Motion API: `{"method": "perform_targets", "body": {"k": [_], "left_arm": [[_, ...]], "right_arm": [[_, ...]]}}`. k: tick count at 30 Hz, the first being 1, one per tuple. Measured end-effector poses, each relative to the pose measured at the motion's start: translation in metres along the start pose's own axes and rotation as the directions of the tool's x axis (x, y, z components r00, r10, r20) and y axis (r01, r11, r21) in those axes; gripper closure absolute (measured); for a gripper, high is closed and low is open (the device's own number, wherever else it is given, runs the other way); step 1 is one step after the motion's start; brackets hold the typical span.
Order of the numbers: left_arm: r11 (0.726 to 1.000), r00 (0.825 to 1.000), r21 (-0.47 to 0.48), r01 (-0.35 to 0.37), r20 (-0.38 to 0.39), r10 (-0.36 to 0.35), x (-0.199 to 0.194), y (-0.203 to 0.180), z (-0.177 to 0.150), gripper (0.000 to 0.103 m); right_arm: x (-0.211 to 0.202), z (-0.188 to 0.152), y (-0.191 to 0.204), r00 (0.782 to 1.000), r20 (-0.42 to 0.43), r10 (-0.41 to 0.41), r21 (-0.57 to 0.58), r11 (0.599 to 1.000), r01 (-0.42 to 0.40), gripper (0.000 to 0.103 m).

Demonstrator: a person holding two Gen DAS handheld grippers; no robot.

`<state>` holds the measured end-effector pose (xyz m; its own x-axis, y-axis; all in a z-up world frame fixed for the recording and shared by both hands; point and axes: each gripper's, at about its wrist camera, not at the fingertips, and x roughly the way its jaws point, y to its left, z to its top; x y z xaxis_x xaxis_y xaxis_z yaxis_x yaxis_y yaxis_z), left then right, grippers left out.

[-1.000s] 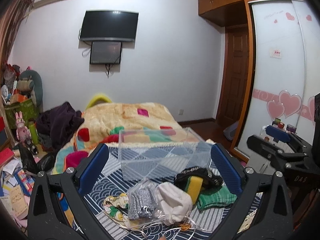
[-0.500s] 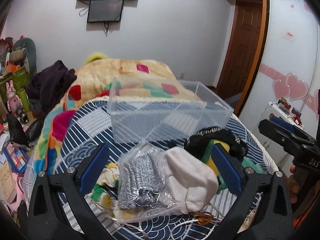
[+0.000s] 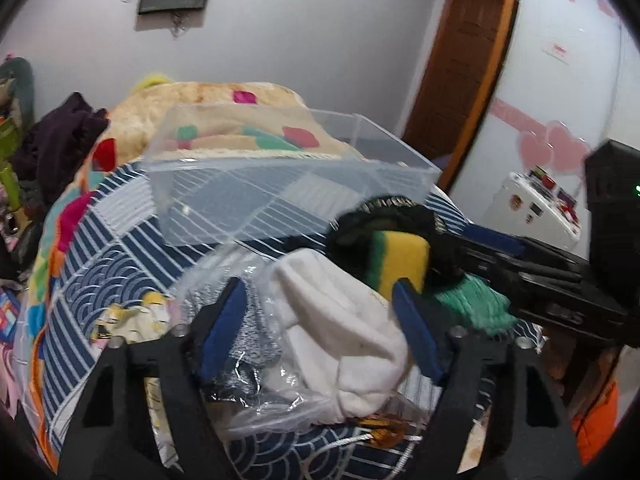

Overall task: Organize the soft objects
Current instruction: 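Grasp the black knit hat with the right tool while the left tool grasps the silver packet, then carry the hat and packet over the clear box and open both tools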

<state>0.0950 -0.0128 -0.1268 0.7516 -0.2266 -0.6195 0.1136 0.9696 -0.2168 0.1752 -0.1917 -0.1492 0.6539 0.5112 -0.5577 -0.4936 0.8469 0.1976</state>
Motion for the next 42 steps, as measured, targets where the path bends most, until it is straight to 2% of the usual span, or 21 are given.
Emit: {"method": "perform_targets", "body": {"k": [2,6,11,16,19,22,25,26,30,31,35,42], "left_arm": [[1.000,1.000,0.009,-0.003,-0.005,0.003,0.003,-0.002,-0.001,0.037],[1.000,1.000,0.007,-0.012,-0.012,0.012,0.003,0.001,0.000,0.043],[0.999,1.000,-0.033,0.000,0.012,0.000,-0.015,0.013,0.008,0.043],[0.999,0.998,-0.033,-0.043,0.041,0.044,-0.031,0.024,0.009,0.043],[0.995,0.997,-0.056,-0.083,-0.001,0.083,-0.021,0.036,0.004,0.042],[0.991,0.995,-0.089,-0.095,-0.049,0.091,-0.009,0.050,-0.003,0.043],[0.989,0.992,-0.090,-0.121,-0.055,0.116,-0.002,0.053,-0.008,0.043],[0.988,0.991,-0.087,-0.125,-0.051,0.121,-0.001,0.053,-0.010,0.045],[0.989,0.990,-0.056,-0.135,-0.034,0.133,-0.002,0.046,-0.011,0.069],[0.989,0.990,-0.048,-0.138,-0.027,0.137,-0.004,0.044,-0.010,0.072],[0.988,0.988,-0.031,-0.154,0.011,0.154,-0.012,0.037,-0.006,0.076],[0.992,0.989,-0.056,-0.114,0.087,0.119,-0.040,0.040,0.010,0.076]], "right_arm": [[0.006,-0.001,0.001,1.000,-0.026,0.011,0.003,1.000,-0.011,0.059],[0.008,-0.004,0.000,0.999,-0.039,0.028,0.006,1.000,-0.028,0.069],[0.002,-0.001,-0.001,1.000,-0.010,0.028,0.009,1.000,-0.028,0.085],[-0.004,0.002,-0.003,1.000,0.024,0.020,0.016,1.000,-0.021,0.087],[-0.009,0.003,-0.005,0.999,0.048,0.012,0.023,1.000,-0.013,0.088],[-0.013,0.006,-0.003,0.997,0.074,-0.004,0.023,1.000,0.002,0.088],[-0.018,0.008,-0.003,0.995,0.099,-0.012,0.026,1.000,0.009,0.089],[-0.020,0.008,-0.004,0.994,0.106,-0.012,0.030,1.000,0.009,0.089],[-0.023,0.010,-0.006,0.992,0.126,-0.007,0.040,0.999,0.002,0.089],[-0.024,0.011,-0.006,0.991,0.134,-0.009,0.042,0.999,0.003,0.089],[-0.032,0.014,-0.006,0.986,0.164,-0.007,0.050,0.999,-0.001,0.089],[-0.047,0.023,-0.002,0.975,0.220,0.002,0.037,0.999,-0.011,0.089]]}}
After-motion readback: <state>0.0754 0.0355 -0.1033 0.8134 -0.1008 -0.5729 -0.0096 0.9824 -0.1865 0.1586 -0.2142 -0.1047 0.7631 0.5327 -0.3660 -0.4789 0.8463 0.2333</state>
